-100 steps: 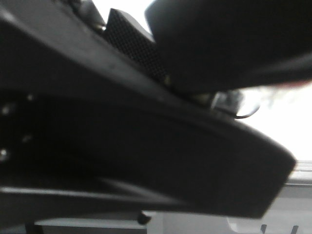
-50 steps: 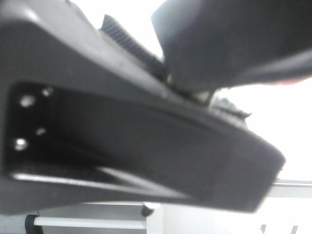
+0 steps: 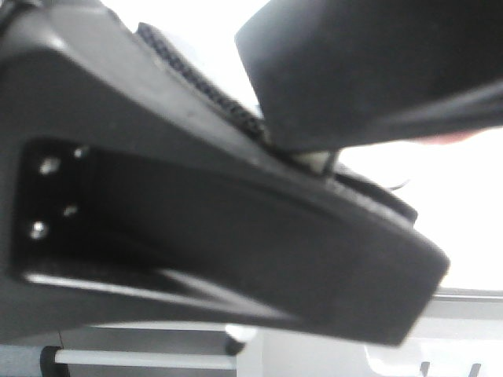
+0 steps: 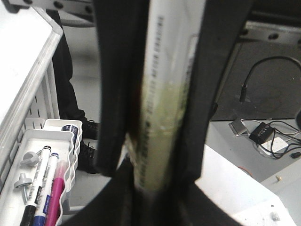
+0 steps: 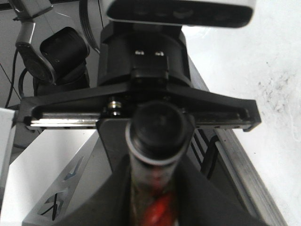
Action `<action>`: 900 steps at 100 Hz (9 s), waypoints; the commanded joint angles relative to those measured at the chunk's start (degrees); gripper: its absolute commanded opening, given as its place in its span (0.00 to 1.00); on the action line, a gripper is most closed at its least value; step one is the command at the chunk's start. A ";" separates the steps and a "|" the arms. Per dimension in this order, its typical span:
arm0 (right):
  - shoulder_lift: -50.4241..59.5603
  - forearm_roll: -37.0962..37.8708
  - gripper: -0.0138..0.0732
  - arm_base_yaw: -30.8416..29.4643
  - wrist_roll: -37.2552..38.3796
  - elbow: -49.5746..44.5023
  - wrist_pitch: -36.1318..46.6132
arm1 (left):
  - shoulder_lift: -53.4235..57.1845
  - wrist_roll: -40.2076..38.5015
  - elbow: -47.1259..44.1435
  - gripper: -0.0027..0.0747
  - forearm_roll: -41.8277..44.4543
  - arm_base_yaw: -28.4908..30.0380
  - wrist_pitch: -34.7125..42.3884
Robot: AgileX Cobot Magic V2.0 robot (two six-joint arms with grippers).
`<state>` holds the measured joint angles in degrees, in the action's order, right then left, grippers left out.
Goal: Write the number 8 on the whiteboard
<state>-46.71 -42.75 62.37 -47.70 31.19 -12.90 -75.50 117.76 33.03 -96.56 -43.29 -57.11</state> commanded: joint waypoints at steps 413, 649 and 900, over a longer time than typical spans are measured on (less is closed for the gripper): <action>42.16 16.00 0.09 -18.67 2.26 -5.94 -6.07 | 46.40 -31.94 -11.74 0.01 -6.82 0.92 49.54; 43.84 16.00 0.09 -18.67 2.26 -7.16 -8.97 | 77.25 -123.31 -34.89 0.01 92.76 31.76 39.28; 48.55 52.10 0.09 -50.37 42.70 -32.50 -4.57 | 77.25 -123.31 -34.89 0.01 92.76 31.76 39.28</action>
<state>0.61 8.70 12.48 -4.99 -0.57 -18.68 0.04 -5.08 -0.06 -3.57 -11.68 -19.82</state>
